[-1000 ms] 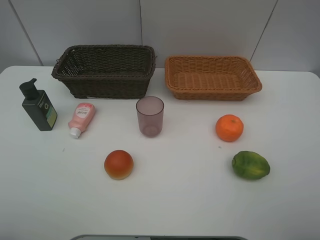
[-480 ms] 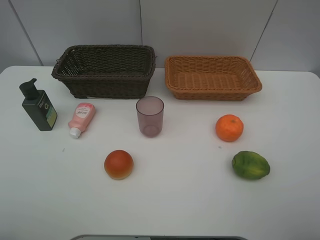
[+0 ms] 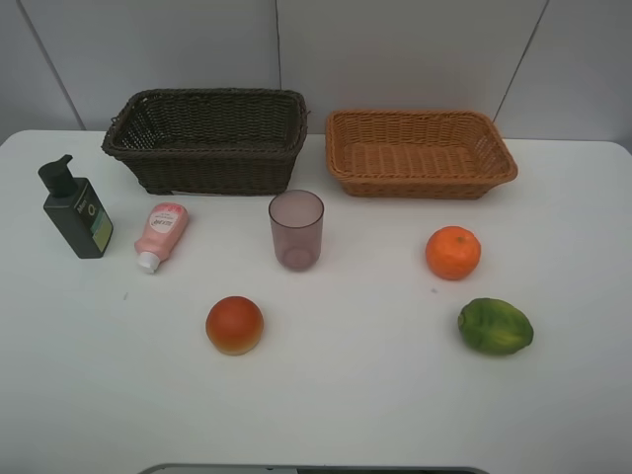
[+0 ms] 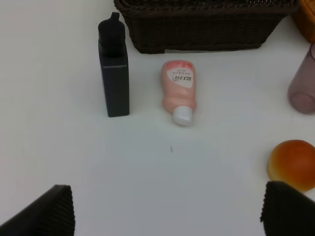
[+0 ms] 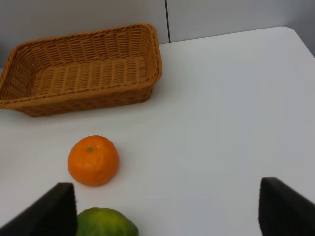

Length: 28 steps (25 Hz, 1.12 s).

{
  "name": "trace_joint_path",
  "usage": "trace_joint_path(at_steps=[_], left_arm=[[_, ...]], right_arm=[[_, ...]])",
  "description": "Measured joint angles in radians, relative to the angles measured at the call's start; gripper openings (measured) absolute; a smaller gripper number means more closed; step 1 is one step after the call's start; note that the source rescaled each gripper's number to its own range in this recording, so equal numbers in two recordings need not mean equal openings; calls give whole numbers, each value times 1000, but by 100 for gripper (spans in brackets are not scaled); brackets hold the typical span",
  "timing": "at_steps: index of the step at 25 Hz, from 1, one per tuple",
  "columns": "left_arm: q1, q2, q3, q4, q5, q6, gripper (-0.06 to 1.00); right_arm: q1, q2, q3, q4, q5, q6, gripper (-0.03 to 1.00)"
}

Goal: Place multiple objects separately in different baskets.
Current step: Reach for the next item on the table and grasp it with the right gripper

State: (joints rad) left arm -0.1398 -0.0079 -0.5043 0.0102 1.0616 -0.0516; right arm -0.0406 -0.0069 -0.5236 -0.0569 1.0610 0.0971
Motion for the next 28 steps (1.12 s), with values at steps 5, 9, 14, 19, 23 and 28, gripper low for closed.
trace_joint_path(at_steps=[5, 9, 14, 19, 23, 28], left_arm=[[0, 0, 0, 0, 0, 0, 98], [0, 0, 0, 0, 0, 0, 98], [0, 0, 0, 0, 0, 0, 98], [0, 0, 0, 0, 0, 0, 98], [0, 0, 0, 0, 0, 0, 98], [0, 0, 0, 0, 0, 0, 98]], right_arm=[[0, 41, -32, 0, 1, 0, 55], [0, 208, -116, 0, 1, 0, 55], [0, 450, -196, 0, -18, 0, 55], [0, 703, -246, 5, -96, 0, 55], [18, 910, -252, 57, -203, 0, 55], [131, 1135, -252, 98, -300, 0, 55]])
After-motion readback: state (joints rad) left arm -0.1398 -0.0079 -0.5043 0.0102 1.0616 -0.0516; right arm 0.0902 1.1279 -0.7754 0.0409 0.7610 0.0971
